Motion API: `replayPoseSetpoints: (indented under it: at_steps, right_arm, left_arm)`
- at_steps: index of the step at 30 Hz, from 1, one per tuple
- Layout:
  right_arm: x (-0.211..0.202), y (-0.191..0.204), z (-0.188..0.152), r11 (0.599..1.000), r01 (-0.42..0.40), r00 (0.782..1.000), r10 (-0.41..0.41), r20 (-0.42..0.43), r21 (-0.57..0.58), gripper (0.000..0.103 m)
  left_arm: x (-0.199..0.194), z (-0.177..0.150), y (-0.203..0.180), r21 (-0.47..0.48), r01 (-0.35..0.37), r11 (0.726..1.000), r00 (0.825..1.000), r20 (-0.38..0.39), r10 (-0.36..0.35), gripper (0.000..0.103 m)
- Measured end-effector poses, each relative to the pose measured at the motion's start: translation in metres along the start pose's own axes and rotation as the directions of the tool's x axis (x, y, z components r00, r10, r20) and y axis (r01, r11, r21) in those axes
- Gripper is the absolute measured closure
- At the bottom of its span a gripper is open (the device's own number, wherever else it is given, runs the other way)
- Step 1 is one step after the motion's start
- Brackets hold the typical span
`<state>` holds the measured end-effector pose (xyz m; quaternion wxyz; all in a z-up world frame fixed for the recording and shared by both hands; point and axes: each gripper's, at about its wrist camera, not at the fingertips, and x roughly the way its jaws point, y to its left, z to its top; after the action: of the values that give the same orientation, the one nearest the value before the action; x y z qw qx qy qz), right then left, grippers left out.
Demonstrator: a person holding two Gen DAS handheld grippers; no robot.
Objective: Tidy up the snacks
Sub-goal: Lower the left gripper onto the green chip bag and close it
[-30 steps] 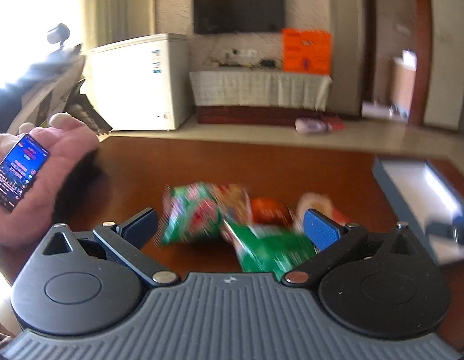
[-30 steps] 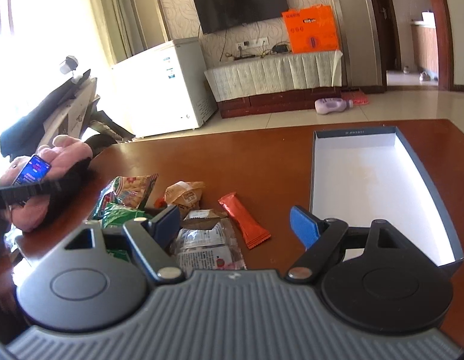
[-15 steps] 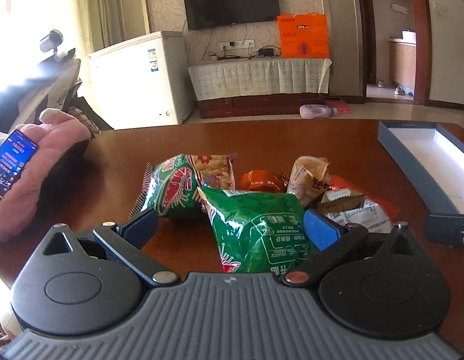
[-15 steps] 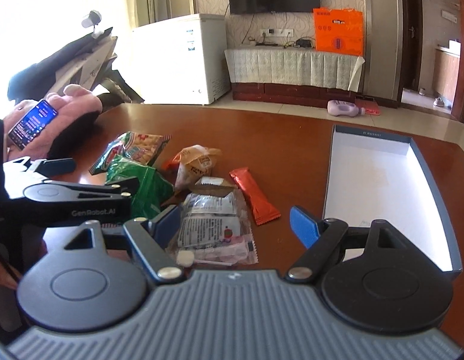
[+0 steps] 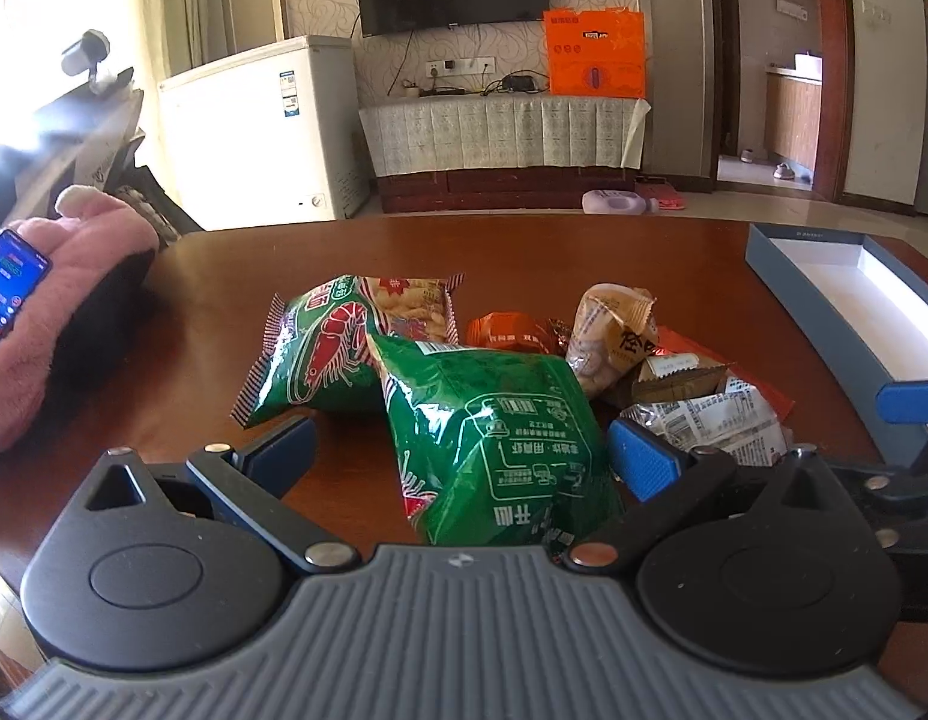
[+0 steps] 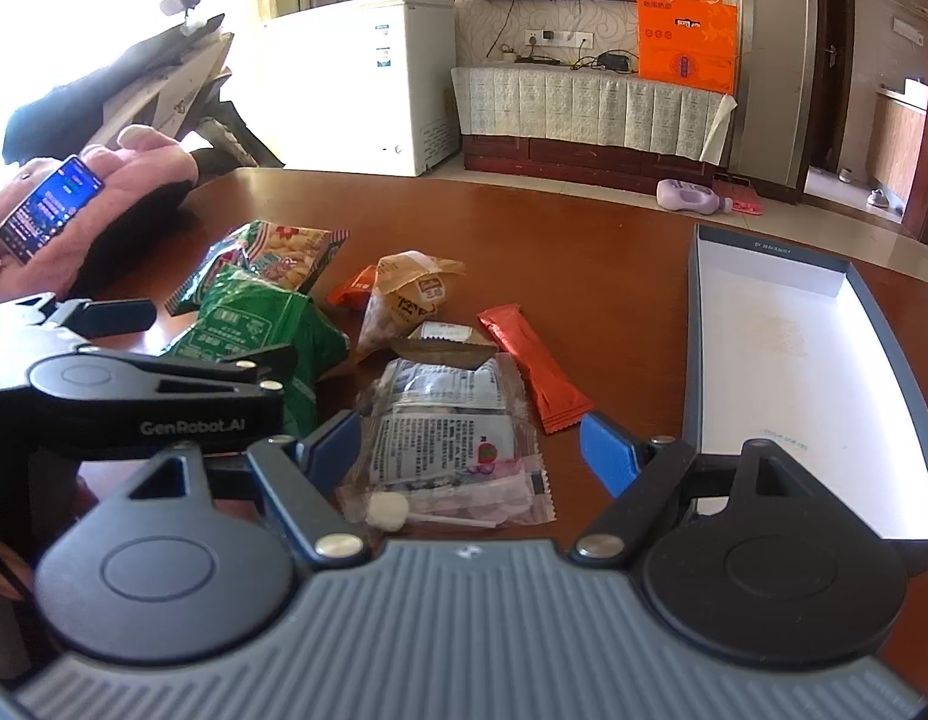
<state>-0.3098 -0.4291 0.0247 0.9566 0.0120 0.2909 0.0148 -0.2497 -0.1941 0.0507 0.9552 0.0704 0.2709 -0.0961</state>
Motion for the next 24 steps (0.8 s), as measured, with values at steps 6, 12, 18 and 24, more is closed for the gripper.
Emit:
replayPoseSetpoints:
  at_steps: [6, 12, 18, 24]
  right_arm:
    - [0.003, -0.002, -0.001, 1.000, 0.006, 1.000, -0.006, -0.014, 0.007, 0.021]
    - [0.004, -0.002, -0.002, 1.000, 0.000, 1.000, 0.000, -0.014, 0.014, 0.021]
    - [0.005, 0.000, -0.001, 1.000, -0.002, 1.000, 0.002, -0.019, 0.010, 0.021]
    - [0.014, 0.000, 0.002, 1.000, 0.004, 1.000, -0.003, -0.014, 0.027, 0.021]
  left_arm:
    - [0.005, -0.005, 0.008, -0.006, -0.038, 0.999, 0.999, -0.006, 0.038, 0.000]
    - [0.006, -0.006, 0.013, -0.021, -0.040, 0.999, 0.999, 0.001, 0.040, 0.000]
    - [0.004, -0.006, 0.016, -0.023, -0.013, 1.000, 1.000, 0.011, 0.013, 0.000]
    - [0.006, -0.009, 0.015, -0.015, -0.033, 0.999, 0.999, -0.004, 0.033, 0.000]
